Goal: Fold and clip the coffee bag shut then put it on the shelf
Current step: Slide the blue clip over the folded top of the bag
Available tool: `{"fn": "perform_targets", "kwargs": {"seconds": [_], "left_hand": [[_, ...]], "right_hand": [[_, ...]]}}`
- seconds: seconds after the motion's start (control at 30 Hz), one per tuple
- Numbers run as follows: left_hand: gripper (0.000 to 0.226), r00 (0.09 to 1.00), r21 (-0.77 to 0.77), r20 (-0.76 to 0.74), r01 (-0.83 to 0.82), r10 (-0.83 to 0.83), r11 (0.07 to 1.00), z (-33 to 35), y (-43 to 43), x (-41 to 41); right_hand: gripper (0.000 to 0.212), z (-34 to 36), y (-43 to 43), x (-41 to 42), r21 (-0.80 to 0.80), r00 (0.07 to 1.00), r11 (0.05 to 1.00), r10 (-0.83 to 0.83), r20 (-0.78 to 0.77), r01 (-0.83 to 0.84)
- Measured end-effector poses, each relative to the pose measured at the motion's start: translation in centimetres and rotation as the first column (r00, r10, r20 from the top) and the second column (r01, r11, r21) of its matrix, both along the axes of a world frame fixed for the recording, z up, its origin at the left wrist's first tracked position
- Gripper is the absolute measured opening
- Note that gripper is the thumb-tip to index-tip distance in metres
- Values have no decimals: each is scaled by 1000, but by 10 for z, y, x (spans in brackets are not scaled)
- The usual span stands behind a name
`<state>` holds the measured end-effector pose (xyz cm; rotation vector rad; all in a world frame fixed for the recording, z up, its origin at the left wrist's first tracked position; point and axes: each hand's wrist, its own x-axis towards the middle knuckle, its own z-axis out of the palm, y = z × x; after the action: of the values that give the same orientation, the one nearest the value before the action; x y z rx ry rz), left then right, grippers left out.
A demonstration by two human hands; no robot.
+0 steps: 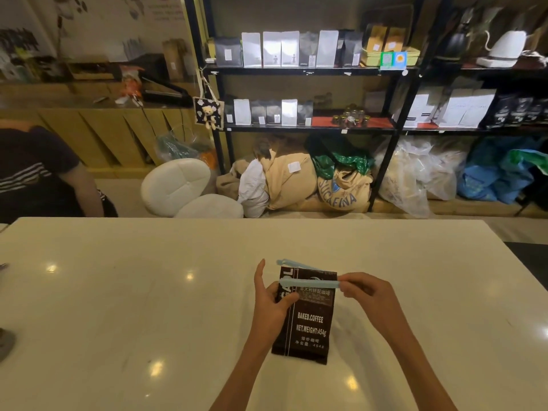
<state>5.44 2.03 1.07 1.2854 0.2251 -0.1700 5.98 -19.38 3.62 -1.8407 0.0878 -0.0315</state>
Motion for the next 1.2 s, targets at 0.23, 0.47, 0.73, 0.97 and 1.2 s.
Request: {"fn": "perform_targets", "kwargs": {"seconds": [0.23, 0.47, 0.73, 0.97, 1.2], "left_hand": [[105, 1000, -16, -24, 4, -5, 1000, -1, -1, 3], [106, 999, 53, -39, 23, -21, 998, -1, -2, 8], [92, 999, 56, -39, 12, -10, 998, -6, -5, 10], [57, 1000, 19, -16, -2, 2, 1000, -6, -3, 11], [58, 1000, 28, -16, -9, 9, 1000, -7, -1, 14]], "right_hand": [[13, -3, 11, 3, 104, 998, 993, -56, 20, 53], [22, -9, 16, 3, 154, 994, 982, -112, -7, 112], [22, -19, 26, 5, 171, 987, 972, -157, -23, 158], [23, -27, 51, 5, 243, 987, 956, -162, -24, 163], [36, -22, 69, 7, 430, 974, 877, -161, -162, 216]]}}
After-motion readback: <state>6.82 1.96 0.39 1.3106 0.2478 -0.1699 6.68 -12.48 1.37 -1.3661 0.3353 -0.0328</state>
